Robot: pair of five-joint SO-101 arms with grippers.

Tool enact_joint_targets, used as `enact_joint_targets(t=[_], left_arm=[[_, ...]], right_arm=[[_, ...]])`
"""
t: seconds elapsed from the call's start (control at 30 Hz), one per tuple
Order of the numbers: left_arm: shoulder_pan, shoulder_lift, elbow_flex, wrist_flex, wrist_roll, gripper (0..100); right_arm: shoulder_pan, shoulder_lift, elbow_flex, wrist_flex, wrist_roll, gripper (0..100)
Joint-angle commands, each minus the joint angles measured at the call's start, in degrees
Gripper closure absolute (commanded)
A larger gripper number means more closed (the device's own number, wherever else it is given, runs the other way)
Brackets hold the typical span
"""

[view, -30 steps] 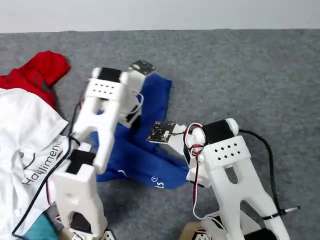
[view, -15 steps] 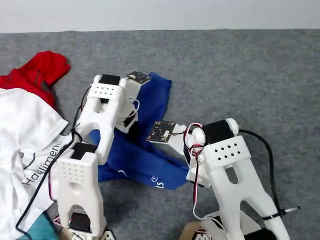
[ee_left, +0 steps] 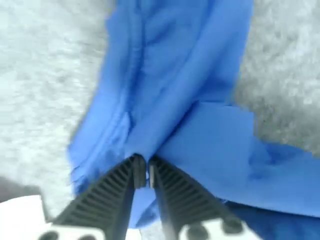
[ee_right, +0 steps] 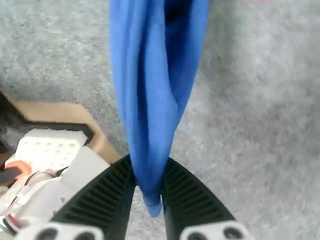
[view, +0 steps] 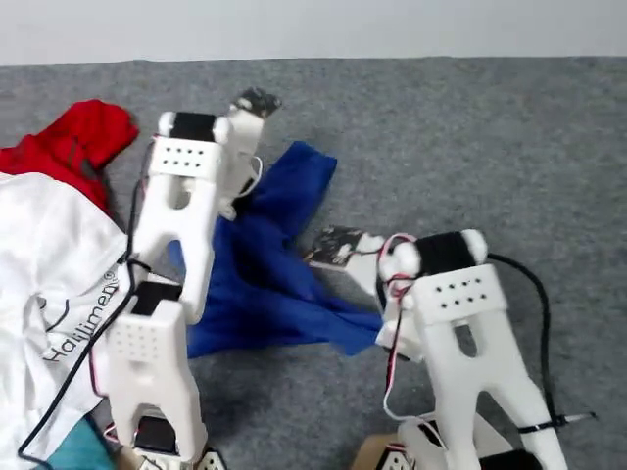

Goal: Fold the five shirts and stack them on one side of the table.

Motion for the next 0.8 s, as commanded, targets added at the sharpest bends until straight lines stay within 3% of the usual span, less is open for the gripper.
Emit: enact_joint_targets(t=[0.0,0.13,0.33,0.57,0.77], left_arm=[[-0.9,-10.6,-2.6,1.6,-0.2,100],[-1.1,-15.4,-2.4,1.5,-0.2,100],[-1.0,-11.1,-2.3,1.5,-0.1,99],[-4.0,-4.0,-2.4,1.7,0.0,78],[-6.2,-10.5,-1.9,1.8,-1.6,76]], right_arm=[[5.8,-2.0,-6.9,1.7,0.7,99.0],[10.1,-1.6,-12.3,1.7,0.7,99.0],[11.6,-1.5,-13.5,1.7,0.7,99.0],[11.3,-1.5,-12.8,1.7,0.6,99.0],[11.3,-1.5,-9.8,1.7,0.7,99.0]])
